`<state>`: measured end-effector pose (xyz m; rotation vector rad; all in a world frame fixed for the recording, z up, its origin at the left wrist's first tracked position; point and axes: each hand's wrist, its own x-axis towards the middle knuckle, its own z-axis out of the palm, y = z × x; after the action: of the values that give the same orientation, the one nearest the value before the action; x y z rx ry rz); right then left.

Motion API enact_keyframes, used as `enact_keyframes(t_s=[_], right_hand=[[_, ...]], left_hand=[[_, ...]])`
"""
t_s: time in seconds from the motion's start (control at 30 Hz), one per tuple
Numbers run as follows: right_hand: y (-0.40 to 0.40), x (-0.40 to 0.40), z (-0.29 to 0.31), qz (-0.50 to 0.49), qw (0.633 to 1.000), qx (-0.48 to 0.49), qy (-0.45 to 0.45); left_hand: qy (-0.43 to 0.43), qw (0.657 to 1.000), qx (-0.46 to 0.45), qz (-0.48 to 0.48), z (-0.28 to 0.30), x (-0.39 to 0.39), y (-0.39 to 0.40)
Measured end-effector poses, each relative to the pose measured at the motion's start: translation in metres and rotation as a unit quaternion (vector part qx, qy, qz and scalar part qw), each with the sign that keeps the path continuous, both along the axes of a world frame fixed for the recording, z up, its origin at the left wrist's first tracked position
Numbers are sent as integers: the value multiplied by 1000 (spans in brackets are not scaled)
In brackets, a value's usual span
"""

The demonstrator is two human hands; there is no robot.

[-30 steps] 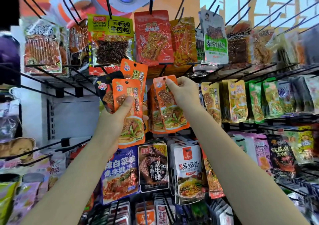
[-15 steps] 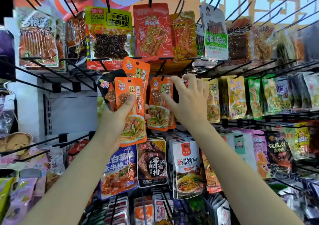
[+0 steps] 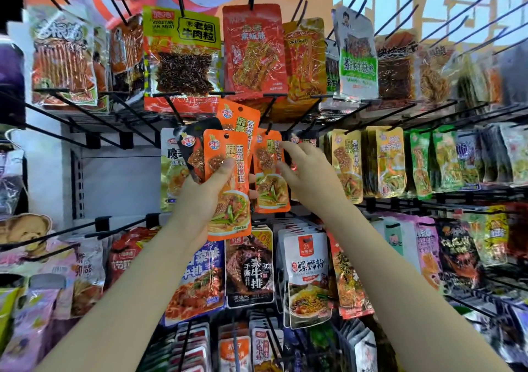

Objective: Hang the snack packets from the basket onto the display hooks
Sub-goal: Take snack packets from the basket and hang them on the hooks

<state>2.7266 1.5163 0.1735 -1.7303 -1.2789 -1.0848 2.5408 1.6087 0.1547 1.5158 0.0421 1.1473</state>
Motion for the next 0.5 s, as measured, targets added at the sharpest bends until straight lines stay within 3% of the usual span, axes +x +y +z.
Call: enact_keyframes(t_s=[0.1, 0.2, 0.33, 0.5], right_hand=[[-10, -20, 2, 116, 984, 127, 50], [-15, -52, 11, 295, 930, 85, 205], [-9, -64, 13, 345, 905, 40, 248], [-8, -51, 13, 367, 879, 82, 293]], left_hand=[[10, 1000, -2, 11, 0, -1, -1], [12, 1000, 22, 5, 1, 0, -7], [-13, 1000, 28, -2, 2, 3, -11], [-18, 999, -26, 14, 5, -6, -8]])
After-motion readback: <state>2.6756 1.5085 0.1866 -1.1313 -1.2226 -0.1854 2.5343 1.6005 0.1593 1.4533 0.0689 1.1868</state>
